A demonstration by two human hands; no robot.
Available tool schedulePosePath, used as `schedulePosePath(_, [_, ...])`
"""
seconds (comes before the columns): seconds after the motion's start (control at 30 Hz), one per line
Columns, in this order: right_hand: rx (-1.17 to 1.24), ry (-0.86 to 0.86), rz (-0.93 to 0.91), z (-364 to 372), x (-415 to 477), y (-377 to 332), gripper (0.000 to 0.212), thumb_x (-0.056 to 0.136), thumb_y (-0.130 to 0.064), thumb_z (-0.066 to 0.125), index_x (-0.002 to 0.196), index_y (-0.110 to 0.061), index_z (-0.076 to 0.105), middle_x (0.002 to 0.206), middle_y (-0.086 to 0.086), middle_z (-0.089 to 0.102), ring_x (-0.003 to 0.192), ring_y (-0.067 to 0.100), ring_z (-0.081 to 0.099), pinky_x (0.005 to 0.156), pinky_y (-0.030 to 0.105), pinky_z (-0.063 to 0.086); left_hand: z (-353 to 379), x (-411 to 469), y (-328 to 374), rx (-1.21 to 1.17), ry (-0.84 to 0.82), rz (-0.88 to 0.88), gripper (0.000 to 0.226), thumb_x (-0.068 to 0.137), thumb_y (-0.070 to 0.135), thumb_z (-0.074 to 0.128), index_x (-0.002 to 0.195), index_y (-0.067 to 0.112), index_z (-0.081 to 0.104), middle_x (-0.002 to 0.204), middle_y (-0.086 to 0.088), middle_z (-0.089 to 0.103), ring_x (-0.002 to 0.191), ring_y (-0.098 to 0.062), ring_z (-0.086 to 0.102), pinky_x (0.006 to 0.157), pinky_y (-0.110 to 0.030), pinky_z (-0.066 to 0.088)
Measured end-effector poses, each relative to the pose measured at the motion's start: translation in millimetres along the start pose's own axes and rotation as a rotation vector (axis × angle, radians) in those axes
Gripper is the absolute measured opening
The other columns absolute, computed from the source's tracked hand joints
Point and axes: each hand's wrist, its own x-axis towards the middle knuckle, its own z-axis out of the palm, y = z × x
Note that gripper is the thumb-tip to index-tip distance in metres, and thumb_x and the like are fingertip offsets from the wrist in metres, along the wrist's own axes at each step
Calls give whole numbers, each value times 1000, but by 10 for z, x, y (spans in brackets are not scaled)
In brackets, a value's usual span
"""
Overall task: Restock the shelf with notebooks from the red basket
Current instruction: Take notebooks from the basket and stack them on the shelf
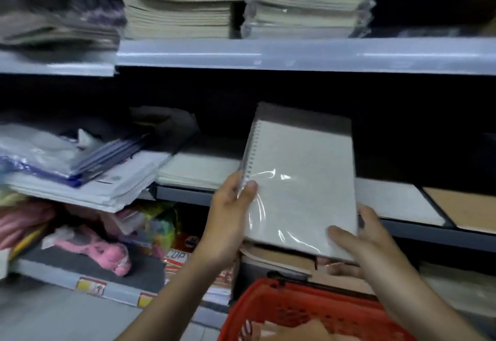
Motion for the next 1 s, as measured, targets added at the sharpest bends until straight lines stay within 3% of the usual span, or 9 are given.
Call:
schedulePosePath(0.1, [129, -15, 14, 438, 229, -15, 32, 98, -3, 53, 123, -22, 50, 106, 10, 69, 64, 32, 72, 49, 28, 56, -344, 371, 77, -8, 134, -37, 21, 95, 11, 58, 113, 11, 68, 101, -10, 75, 95, -27, 71, 88, -42, 55])
schedulePosePath(0.23, [200, -65, -4, 1063, 672, -149, 26, 100, -6, 50, 124, -15, 53, 111, 9, 69, 65, 25, 73, 52, 22, 54, -841, 646, 5, -16, 381, -29, 25, 87, 15, 64, 110, 22, 71, 100, -5, 75, 93, -22, 71, 87, -41, 53])
schedulePosePath(0.37, [178, -115, 30, 1572, 1057, -239, 17, 100, -15, 53, 117, -17, 57, 105, 1, 68, 70, 19, 74, 61, 23, 54, -1156, 856, -50, 331, 525, 79, 26, 92, 27, 56, 117, 27, 64, 106, 7, 68, 103, -20, 63, 94, -39, 49])
schedulePosePath(0.43, [84, -97, 34, 1727, 1187, -192, 18, 100, -21, 54, 117, -16, 56, 97, 0, 70, 67, 15, 73, 65, 26, 55, -1254, 932, -63, 562, 523, 112, 24, 96, 28, 48, 116, 26, 61, 99, 2, 66, 97, -24, 61, 82, -33, 44])
schedulePosePath(0.57, [-324, -39, -15, 1810, 1150, -4, 13, 95, -37, 57, 93, -32, 45, 86, 5, 72, 61, 8, 66, 58, 19, 52, -1380, 1014, -232, 773, 534, 106, 29, 98, 27, 45, 123, 19, 58, 117, -12, 56, 100, -25, 53, 83, -28, 36])
schedulePosePath(0.63, [-469, -33, -91, 1805, 1092, 81, 30, 89, -47, 62, 111, -31, 53, 114, 2, 59, 82, 14, 67, 74, 24, 57, -1398, 1023, -336, 721, 561, 44, 30, 96, 29, 49, 124, 21, 56, 123, -11, 47, 104, -25, 50, 92, -29, 37])
schedulePosePath(0.77, [-622, -81, -127, 1791, 1032, 209, 75, 91, -37, 65, 153, -22, 25, 131, -11, 33, 105, 18, 63, 93, 30, 53, -1449, 954, -469, 462, 547, 15, 37, 96, 34, 52, 132, 27, 52, 133, 2, 50, 122, -18, 48, 105, -42, 39])
schedulePosePath(0.9, [-503, -74, -99, 1805, 1051, 265, 75, 94, -29, 63, 155, -27, 19, 134, 3, 56, 91, 13, 67, 54, 3, 46, -1534, 897, -438, 173, 430, -47, 44, 99, 26, 50, 143, 22, 47, 140, 10, 51, 129, -8, 44, 103, -26, 32])
schedulePosePath(1.0, [-422, -22, -96, 1879, 1095, 288, 75, 92, -29, 66, 154, -28, 24, 129, 8, 61, 69, 4, 68, 50, 6, 47, -1657, 904, -458, 94, 370, -60, 49, 94, 28, 57, 142, 23, 48, 137, 7, 56, 130, -10, 49, 109, -30, 35])
